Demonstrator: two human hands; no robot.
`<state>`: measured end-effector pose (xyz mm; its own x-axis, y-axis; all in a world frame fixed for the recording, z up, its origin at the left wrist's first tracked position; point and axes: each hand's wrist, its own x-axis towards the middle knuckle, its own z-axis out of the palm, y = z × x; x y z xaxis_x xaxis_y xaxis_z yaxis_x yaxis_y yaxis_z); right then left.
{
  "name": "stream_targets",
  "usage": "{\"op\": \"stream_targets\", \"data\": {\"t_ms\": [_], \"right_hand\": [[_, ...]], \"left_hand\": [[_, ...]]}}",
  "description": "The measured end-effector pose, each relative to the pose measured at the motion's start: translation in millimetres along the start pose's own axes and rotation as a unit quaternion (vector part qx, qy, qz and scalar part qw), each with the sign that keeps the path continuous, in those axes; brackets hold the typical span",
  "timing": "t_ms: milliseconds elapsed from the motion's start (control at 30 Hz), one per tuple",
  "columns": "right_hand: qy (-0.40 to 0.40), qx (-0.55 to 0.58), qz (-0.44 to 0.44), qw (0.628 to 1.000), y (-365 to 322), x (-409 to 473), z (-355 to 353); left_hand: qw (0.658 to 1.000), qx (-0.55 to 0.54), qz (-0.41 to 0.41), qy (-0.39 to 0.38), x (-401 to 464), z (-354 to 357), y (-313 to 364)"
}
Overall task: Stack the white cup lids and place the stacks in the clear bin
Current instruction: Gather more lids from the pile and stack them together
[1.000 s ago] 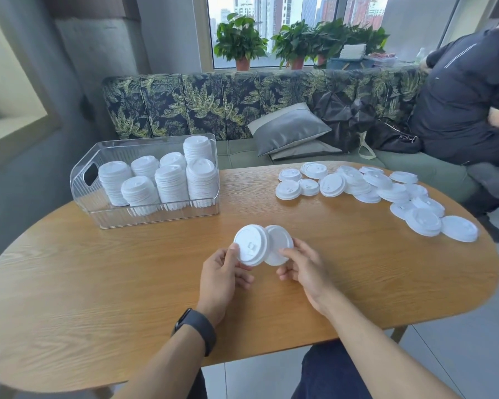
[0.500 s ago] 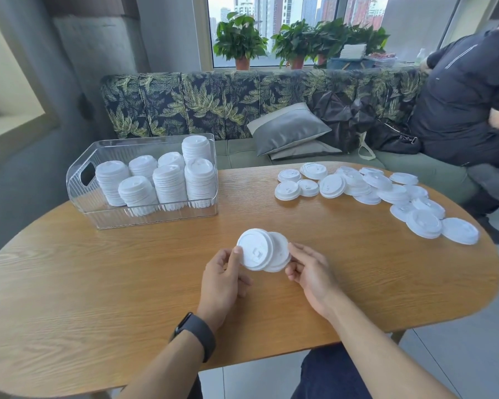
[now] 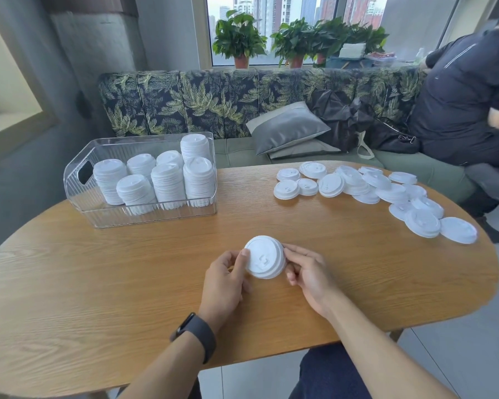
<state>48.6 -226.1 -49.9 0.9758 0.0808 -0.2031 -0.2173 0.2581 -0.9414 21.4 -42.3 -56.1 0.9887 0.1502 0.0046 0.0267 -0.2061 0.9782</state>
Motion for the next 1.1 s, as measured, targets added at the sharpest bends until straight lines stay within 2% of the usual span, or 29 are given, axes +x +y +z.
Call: {"op": "stream_targets", "data": {"t_ms": [333,567,1100], "right_hand": [[-0.034,-0.042,-0.044,0.998,2.5,-3.8,3.3],[0.02,-0.025,-0.036,0.999,5.6,2.3,3.5],[0.02,-0.055,-0.043,0.997,7.8,3.2,3.9]], "left_hand": [[0.999,-0.032,0.001,0.025,3.1,1.6,-3.2],[0.999,-0.052,0.003,-0.015,1.8,-0.9,-1.7],[0.994,-0.108,-0.009,0.001,5.6,-3.2,-3.8]]}}
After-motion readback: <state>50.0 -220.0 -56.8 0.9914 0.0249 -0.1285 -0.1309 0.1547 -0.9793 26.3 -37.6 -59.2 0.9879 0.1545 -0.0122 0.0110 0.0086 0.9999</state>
